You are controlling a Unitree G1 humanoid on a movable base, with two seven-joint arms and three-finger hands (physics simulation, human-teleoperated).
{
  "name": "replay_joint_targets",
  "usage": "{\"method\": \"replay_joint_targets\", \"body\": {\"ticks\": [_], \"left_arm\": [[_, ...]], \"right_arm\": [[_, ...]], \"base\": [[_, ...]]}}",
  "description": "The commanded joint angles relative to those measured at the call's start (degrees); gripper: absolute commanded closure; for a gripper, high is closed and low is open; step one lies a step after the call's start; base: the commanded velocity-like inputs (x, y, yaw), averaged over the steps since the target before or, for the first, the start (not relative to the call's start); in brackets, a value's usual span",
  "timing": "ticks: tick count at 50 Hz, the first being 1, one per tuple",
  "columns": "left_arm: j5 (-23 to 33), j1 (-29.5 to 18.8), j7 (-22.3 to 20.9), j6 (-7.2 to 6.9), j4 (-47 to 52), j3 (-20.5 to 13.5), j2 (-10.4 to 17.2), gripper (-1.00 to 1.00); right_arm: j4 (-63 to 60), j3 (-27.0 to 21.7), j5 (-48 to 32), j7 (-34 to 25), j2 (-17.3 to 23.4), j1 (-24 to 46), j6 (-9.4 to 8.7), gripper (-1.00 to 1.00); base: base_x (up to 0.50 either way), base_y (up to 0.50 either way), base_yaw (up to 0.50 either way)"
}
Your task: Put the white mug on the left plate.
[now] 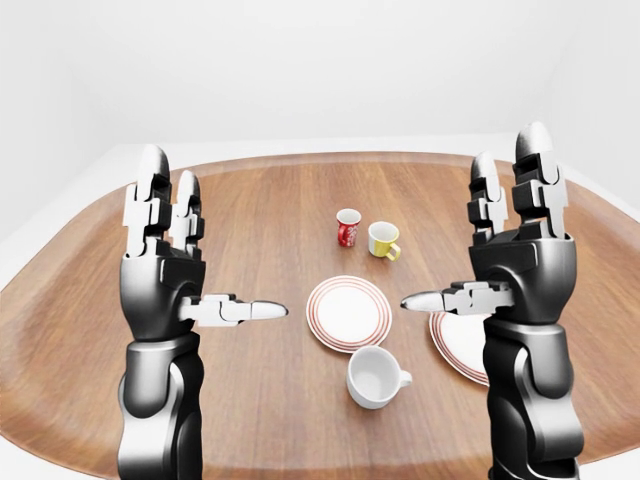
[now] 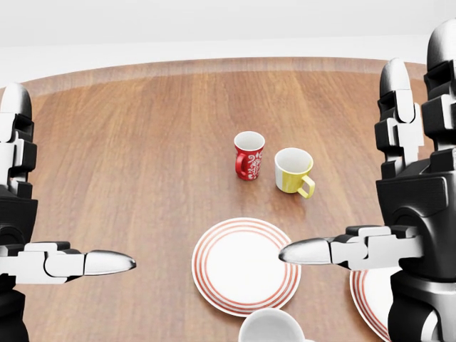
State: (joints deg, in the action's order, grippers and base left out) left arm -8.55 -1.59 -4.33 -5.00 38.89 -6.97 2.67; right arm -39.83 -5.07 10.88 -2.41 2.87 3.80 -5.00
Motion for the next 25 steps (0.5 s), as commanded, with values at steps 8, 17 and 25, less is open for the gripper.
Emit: {"method": "replay_joint_targets", "body": {"ticks": [8, 17, 25], "left_arm": [[0.10, -0.14, 0.00, 0.00, 0.27, -0.03, 0.07, -1.00], [0.28, -0.01, -0.08, 0.00, 0.32, -0.04, 0.04, -1.00], [0.20, -0.15, -0.07, 0.00, 0.30, -0.15, 0.11, -1.00]], "right_arm": [[-3.04, 5.39, -7.57, -4.25, -0.01, -4.91, 0.00, -1.00], [-4.15, 7.41, -10.94, -7.18, -0.84, -10.91, 0.00, -1.00], [-3.70, 7.34, -12.08, -9.39, -0.75, -15.31, 0.00, -1.00]], "base": [[0.00, 0.00, 0.00], [0.00, 0.00, 0.00], [0.00, 0.00, 0.00]]}}
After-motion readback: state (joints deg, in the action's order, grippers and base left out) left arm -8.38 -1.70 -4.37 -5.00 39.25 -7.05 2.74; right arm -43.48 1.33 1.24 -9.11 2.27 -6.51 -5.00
